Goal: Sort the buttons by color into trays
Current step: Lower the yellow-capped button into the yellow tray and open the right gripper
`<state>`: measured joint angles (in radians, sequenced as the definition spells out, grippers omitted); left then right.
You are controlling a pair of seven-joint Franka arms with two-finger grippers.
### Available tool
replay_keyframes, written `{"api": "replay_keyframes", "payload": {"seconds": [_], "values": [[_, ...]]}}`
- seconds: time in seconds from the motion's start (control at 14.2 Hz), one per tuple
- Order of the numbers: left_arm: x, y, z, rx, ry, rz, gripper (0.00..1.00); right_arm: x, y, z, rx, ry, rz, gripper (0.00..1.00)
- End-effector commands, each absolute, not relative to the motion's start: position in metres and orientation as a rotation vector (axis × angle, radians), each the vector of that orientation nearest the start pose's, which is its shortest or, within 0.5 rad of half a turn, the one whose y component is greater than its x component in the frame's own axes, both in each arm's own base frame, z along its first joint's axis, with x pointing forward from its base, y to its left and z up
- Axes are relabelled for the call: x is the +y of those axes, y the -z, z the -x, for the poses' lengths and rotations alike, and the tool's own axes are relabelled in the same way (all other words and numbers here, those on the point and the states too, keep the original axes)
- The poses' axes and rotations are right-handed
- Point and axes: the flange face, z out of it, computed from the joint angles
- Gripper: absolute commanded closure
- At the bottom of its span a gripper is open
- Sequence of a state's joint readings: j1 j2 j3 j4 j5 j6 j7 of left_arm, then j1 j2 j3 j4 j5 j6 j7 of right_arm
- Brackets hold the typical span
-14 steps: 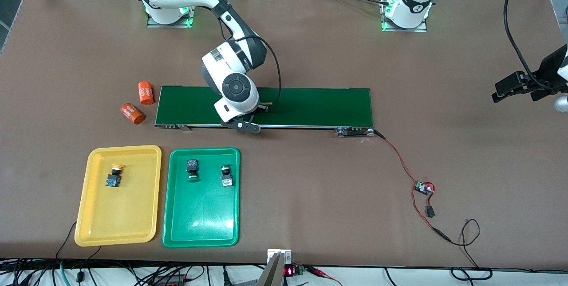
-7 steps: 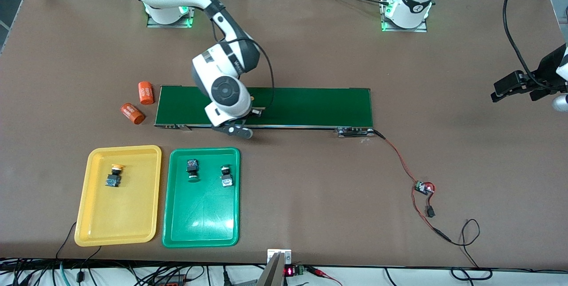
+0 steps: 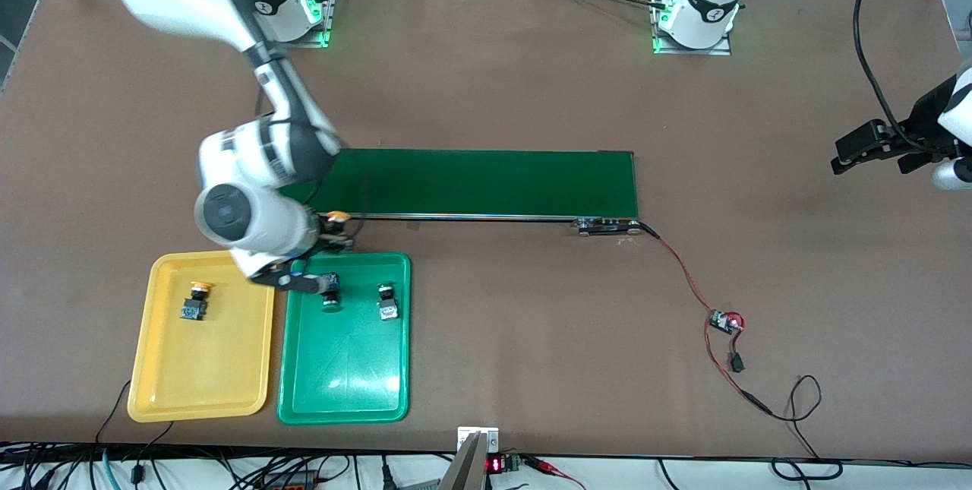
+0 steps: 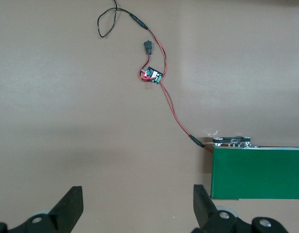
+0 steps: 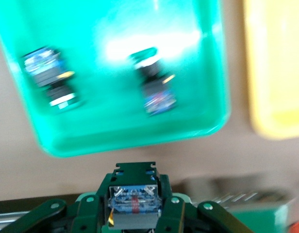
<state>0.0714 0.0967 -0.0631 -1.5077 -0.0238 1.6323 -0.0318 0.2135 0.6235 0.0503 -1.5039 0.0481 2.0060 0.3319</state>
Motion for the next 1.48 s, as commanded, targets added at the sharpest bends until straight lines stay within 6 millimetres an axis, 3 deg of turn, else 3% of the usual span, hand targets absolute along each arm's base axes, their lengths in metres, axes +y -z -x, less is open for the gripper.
{"api": "replay_keyframes", "payload": {"seconds": [0.0,0.14,0.35,0.78,0.85,0.99,1.06,1.13,1.27,1.34,1.41], "values": [[0.003,-0.611,-0.584,-0.055,0.059,3.195,0.0,0.108,-0.284,-0.711,-0.029,-0.149,3.097,0.97],[0.004,-0.611,-0.584,-0.058,0.059,3.195,0.0,0.055,-0.269,-0.731,-0.037,-0.114,3.099,0.97],[0.005,-0.61,-0.583,-0.065,0.051,3.196,0.0,0.009,-0.246,-0.741,-0.127,-0.043,3.152,0.97],[0.009,-0.608,-0.582,-0.064,0.047,3.177,0.0,-0.004,-0.21,-0.747,-0.104,0.041,3.161,0.96],[0.009,-0.608,-0.582,-0.064,0.047,3.177,0.0,-0.005,-0.21,-0.747,-0.104,0.041,3.161,0.88],[0.009,-0.608,-0.582,-0.064,0.047,3.177,0.0,-0.005,-0.21,-0.747,-0.109,0.041,3.161,0.56],[0.009,-0.608,-0.582,-0.064,0.047,3.177,0.0,-0.007,-0.209,-0.746,-0.119,0.038,3.16,0.54],[0.009,-0.608,-0.582,-0.064,0.047,3.177,0.0,-0.006,-0.211,-0.746,-0.129,0.033,3.16,0.45],[0.009,-0.608,-0.582,-0.064,0.047,3.177,0.0,-0.002,-0.216,-0.747,-0.132,0.038,3.159,0.13],[0.009,-0.608,-0.582,-0.064,0.047,3.177,0.0,-0.003,-0.217,-0.747,-0.132,0.041,3.159,0.03],[0.009,-0.608,-0.582,-0.064,0.047,3.177,0.0,-0.005,-0.22,-0.747,-0.133,0.045,3.159,0.0]]}}
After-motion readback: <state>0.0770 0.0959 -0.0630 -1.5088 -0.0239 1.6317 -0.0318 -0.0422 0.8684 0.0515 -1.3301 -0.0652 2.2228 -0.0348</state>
